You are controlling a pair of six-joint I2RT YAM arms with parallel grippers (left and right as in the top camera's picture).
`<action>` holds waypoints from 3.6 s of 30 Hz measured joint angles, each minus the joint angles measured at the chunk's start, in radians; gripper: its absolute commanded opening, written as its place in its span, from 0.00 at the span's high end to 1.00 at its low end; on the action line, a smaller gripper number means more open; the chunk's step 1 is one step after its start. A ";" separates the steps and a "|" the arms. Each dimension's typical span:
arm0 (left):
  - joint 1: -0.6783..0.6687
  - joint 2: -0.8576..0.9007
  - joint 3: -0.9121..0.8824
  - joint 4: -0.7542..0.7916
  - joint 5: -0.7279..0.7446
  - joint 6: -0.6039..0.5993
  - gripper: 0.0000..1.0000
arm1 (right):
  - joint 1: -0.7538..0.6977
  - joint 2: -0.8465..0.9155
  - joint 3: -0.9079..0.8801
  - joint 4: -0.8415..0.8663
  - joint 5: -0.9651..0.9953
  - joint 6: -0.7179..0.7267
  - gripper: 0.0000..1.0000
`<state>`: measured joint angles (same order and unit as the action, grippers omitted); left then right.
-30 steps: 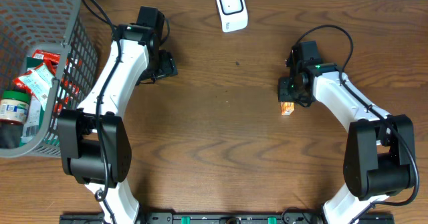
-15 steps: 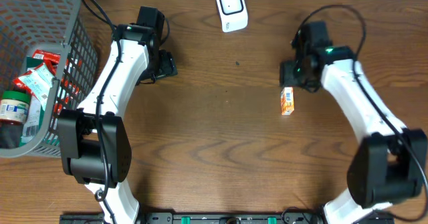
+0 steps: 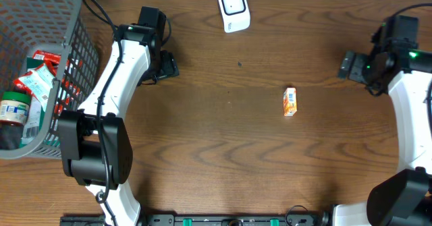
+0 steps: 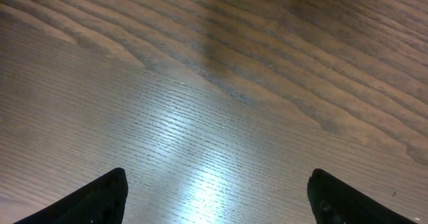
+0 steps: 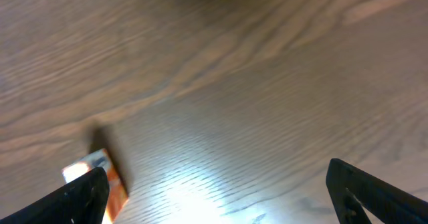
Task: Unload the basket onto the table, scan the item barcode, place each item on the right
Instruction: 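Open the right gripper and retract the right arm to the right, then reach the left gripper down into the grey basket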
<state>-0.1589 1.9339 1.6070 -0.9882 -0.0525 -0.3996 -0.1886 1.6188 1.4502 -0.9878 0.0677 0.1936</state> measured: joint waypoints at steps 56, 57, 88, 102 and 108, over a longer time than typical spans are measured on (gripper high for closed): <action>0.000 0.000 0.000 0.021 0.066 0.001 0.93 | -0.039 0.000 0.000 -0.002 0.008 0.000 0.01; 0.000 -0.005 0.000 0.015 0.071 0.000 0.93 | -0.039 0.000 0.000 -0.002 0.008 0.000 0.01; 0.781 -0.230 0.299 -0.083 0.107 -0.031 0.30 | -0.039 0.000 0.000 -0.002 0.008 0.000 0.01; 0.793 0.095 0.297 -0.040 0.123 0.150 0.25 | -0.039 0.000 0.000 -0.003 0.008 0.000 0.01; 0.793 0.171 0.297 -0.008 0.125 0.183 0.25 | -0.039 0.000 0.000 -0.002 0.008 0.000 0.01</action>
<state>0.6338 2.1048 1.9041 -0.9958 0.0727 -0.2161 -0.2279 1.6188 1.4502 -0.9901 0.0753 0.1936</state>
